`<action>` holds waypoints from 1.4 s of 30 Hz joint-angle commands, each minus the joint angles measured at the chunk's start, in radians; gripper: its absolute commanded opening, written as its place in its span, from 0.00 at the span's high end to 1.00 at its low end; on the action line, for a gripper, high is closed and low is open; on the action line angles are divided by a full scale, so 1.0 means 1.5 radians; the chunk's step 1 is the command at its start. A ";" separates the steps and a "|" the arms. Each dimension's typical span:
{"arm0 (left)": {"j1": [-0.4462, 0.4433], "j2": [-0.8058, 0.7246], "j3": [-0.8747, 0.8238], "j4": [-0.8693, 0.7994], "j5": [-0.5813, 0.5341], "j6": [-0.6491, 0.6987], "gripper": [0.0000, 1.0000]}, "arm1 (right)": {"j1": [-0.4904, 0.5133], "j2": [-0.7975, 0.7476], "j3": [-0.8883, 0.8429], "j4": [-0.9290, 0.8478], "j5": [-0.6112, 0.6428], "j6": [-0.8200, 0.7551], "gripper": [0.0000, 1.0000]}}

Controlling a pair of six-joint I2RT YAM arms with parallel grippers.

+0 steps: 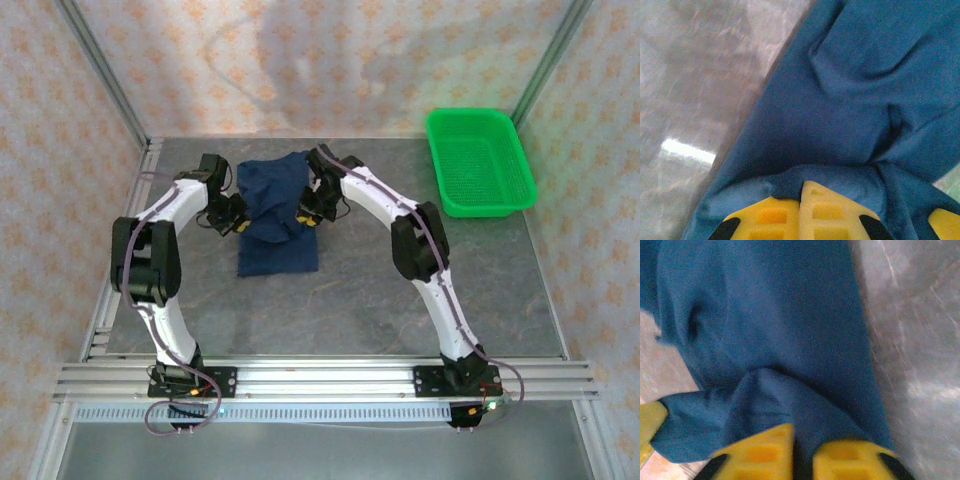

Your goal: Fold and stack the t-shirts

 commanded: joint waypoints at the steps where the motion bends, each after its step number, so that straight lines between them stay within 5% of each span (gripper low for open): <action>1: 0.009 0.053 0.074 0.033 0.035 -0.006 0.82 | -0.027 0.058 0.075 0.064 -0.042 0.050 0.57; 3: 0.012 0.075 0.133 0.047 0.059 -0.047 0.61 | -0.050 0.071 0.088 0.196 -0.081 0.125 0.50; 6: 0.020 0.067 0.224 0.071 0.085 -0.101 0.49 | -0.077 0.038 0.080 0.340 -0.086 0.188 0.45; 10: 0.045 0.025 0.318 0.077 0.080 -0.133 0.37 | -0.086 -0.067 0.033 0.346 -0.064 0.147 0.42; 15: 0.076 -0.069 0.244 0.057 0.063 -0.107 0.28 | -0.086 -0.226 -0.205 0.424 -0.037 0.149 0.39; 19: 0.072 -0.167 0.074 0.059 0.063 -0.072 0.29 | -0.075 -0.303 -0.348 0.432 -0.039 0.141 0.46; 22: 0.044 -0.232 -0.045 0.048 0.056 -0.040 0.35 | -0.052 -0.313 -0.417 0.431 -0.045 0.134 0.63; 26: -0.020 -0.272 -0.153 0.030 0.026 -0.003 0.59 | -0.024 -0.271 -0.430 0.448 -0.054 0.141 0.90; 29: -0.047 -0.264 -0.222 0.052 0.023 -0.012 0.83 | -0.012 -0.220 -0.402 0.448 -0.050 0.143 0.95; 31: -0.058 -0.249 -0.240 0.069 0.015 -0.018 0.88 | -0.009 -0.184 -0.381 0.447 -0.046 0.147 0.96; 42: -0.076 -0.026 -0.085 0.121 -0.038 -0.035 0.93 | -0.001 -0.090 -0.336 0.471 -0.014 0.193 0.99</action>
